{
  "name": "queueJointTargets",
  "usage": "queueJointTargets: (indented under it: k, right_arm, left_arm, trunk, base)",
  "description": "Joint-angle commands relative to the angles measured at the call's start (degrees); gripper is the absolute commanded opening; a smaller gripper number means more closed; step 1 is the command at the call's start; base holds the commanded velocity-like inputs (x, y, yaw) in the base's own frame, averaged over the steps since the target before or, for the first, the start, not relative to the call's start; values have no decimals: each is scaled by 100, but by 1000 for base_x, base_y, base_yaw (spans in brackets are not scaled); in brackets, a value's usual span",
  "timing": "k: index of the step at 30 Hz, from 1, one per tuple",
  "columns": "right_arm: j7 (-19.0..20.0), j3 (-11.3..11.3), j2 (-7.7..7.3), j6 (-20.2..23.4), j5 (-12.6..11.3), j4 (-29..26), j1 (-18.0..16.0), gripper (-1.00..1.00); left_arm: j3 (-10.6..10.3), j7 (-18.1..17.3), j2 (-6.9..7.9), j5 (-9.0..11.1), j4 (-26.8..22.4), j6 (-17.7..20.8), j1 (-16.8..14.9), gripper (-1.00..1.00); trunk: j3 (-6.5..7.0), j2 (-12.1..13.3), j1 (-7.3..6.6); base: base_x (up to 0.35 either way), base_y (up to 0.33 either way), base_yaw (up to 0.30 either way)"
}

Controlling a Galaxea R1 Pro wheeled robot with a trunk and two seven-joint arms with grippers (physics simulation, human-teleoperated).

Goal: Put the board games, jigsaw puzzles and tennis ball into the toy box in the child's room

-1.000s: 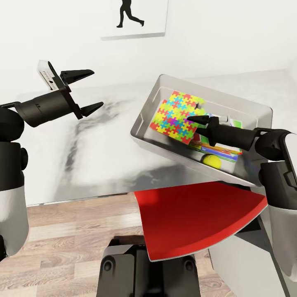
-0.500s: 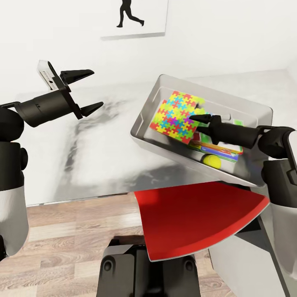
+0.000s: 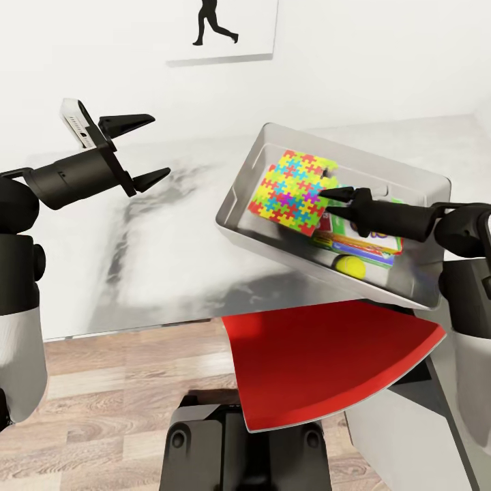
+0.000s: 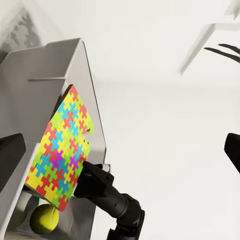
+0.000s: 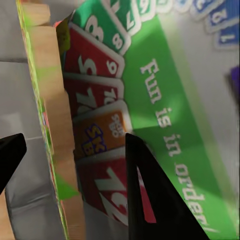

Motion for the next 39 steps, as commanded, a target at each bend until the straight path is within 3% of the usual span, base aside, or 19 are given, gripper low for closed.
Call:
queueJointTargets:
  k: [1,17,24,39]
  right_arm:
    - [-73,2,-18,53,62,-1,-5,100]
    - [-97,-121,-122,69,51,-1,-7,100]
    - [-95,-186,-310,86,49,-7,-10,100]
    - [-47,-220,-437,138,43,-10,-113,100]
  left_arm:
    - [-1,55,3,60,-2,-8,-5,100]
    - [-1,45,4,60,-2,-8,-13,100]
    - [-1,43,1,61,-2,-8,-14,100]
    - [0,43,2,60,-2,-8,-15,100]
  trunk:
    - [-7,-8,4]
    - [-7,-8,4]
    - [-7,-8,4]
    - [-7,-8,4]
  base:
    - [0,0,0]
    - [0,0,0]
    - [0,0,0]
    - [0,0,0]
